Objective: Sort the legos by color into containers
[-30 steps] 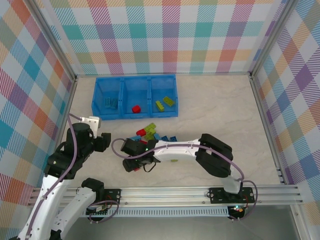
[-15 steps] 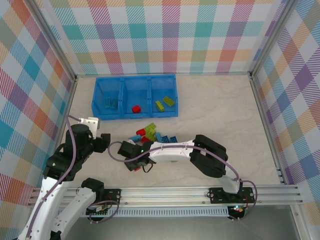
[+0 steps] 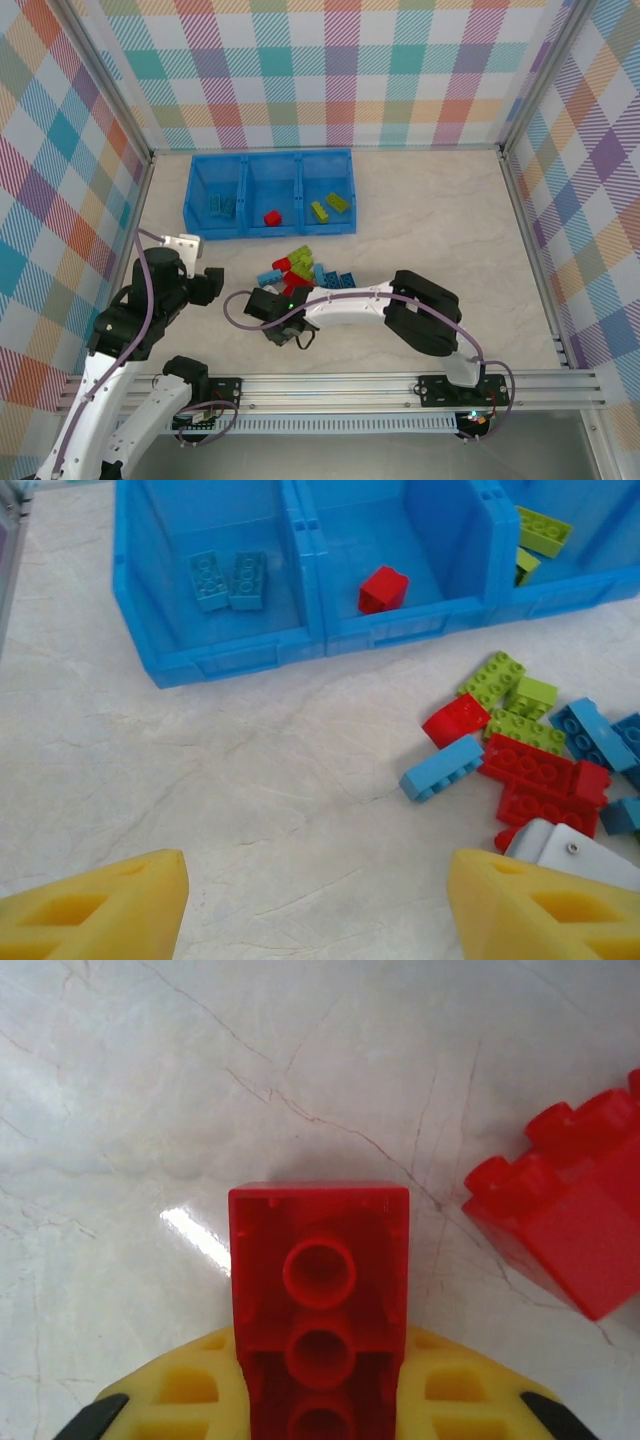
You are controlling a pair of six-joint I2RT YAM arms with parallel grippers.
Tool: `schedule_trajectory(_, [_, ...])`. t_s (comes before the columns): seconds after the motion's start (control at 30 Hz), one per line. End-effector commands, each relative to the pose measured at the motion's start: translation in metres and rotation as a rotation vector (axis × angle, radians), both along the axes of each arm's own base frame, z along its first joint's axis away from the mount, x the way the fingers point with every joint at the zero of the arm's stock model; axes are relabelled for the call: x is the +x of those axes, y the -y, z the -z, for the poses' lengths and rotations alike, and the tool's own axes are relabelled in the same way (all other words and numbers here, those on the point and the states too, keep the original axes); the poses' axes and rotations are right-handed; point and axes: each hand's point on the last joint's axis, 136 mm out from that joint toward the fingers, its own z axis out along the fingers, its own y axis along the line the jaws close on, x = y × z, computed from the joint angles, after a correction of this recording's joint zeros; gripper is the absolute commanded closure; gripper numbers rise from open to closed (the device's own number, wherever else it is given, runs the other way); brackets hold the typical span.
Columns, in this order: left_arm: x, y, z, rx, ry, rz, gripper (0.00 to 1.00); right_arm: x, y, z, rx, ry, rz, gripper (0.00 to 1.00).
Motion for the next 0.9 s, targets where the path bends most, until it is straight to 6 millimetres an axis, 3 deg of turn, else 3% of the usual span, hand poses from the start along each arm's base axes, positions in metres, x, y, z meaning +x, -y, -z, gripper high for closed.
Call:
schedule_trajectory(0.0, [-0.010, 0.027, -0.001, -0.030, 0.022, 0.197, 0.26, 0.004, 0.004, -0.040, 0.105, 0.010, 0.021, 0.79])
schedule_trajectory(0.13, [-0.041, 0.073, -0.007, -0.087, 0.091, 0.561, 0.16, 0.034, 0.010, -0.097, 0.323, 0.005, 0.075, 0.78])
schedule_trajectory(0.2, [-0.054, 0.090, -0.012, -0.139, 0.129, 0.681, 0.11, 0.060, 0.014, -0.120, 0.404, 0.035, 0.100, 0.78])
schedule_trajectory(0.33, [-0.044, 0.103, -0.018, -0.259, 0.136, 0.673, 0.07, 0.121, 0.016, -0.140, 0.429, 0.137, 0.135, 0.79])
schedule_trajectory(0.43, [-0.015, 0.095, -0.013, -0.317, 0.129, 0.509, 0.04, 0.173, 0.012, -0.143, 0.411, 0.238, 0.161, 0.79])
schedule_trajectory(0.5, [0.011, 0.073, 0.000, -0.317, 0.121, 0.294, 0.01, 0.205, 0.003, -0.144, 0.388, 0.312, 0.171, 0.79])
schedule_trajectory(0.57, [0.023, 0.050, 0.014, -0.284, 0.084, 0.120, 0.00, 0.230, -0.007, -0.142, 0.360, 0.360, 0.168, 0.79])
schedule_trajectory(0.73, [0.023, 0.039, 0.025, -0.228, 0.024, 0.066, 0.00, 0.278, -0.030, -0.120, 0.299, 0.376, 0.209, 0.78])
schedule_trajectory(0.87, [0.023, 0.030, 0.025, -0.226, 0.039, 0.013, 0.00, 0.307, -0.036, -0.106, 0.261, 0.392, 0.257, 0.70])
